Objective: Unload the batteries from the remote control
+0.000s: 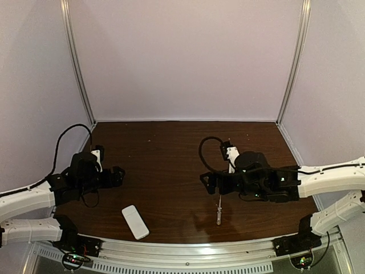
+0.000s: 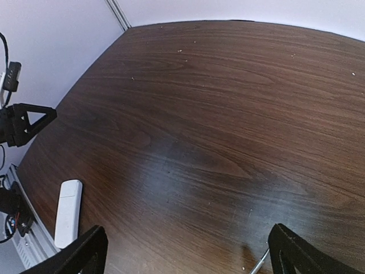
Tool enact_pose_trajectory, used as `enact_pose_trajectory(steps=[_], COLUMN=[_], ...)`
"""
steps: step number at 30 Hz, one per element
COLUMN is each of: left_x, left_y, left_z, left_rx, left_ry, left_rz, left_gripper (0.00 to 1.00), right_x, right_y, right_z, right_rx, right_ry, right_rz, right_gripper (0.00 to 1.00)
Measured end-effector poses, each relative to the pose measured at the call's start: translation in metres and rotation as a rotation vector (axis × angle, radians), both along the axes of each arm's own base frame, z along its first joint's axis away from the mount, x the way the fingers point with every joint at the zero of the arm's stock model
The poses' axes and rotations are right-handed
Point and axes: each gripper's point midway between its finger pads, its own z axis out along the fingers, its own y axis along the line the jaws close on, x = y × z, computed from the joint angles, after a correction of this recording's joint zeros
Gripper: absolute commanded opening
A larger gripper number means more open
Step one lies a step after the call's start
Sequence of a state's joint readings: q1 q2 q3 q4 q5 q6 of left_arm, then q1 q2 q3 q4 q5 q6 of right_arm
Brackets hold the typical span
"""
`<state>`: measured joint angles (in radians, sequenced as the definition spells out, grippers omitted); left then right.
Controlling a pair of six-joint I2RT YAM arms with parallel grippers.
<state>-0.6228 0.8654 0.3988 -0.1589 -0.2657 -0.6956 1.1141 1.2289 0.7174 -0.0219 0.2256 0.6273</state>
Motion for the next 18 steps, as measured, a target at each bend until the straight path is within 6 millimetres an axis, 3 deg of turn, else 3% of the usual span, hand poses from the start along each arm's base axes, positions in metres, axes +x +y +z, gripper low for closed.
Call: enact_pose_trajectory(steps=[3, 10, 18], left_x=[0.0, -0.001, -0.008], left_y=[0.003, 0.0, -0.011], left_z=[0.001, 0.001, 0.002], left_rx=[-0.004, -0.02, -0.008], left_ry=[-0.005, -0.003, -0.017], left_rz=[0.018, 0.028, 0.01], left_gripper=[0.98, 0.97, 0.97], right_x=[-0.009, -0.05, -0.078], right_y=[0.027, 0.101, 0.16], right_z=[-0.008, -0.015, -0.037], right_rx=[-0.082, -0.14, -0.19], right_ry=[-0.009, -0.033, -0.024], right_rz=[0.017, 0.139, 0.223], right_gripper=[1.0, 1.0, 1.0])
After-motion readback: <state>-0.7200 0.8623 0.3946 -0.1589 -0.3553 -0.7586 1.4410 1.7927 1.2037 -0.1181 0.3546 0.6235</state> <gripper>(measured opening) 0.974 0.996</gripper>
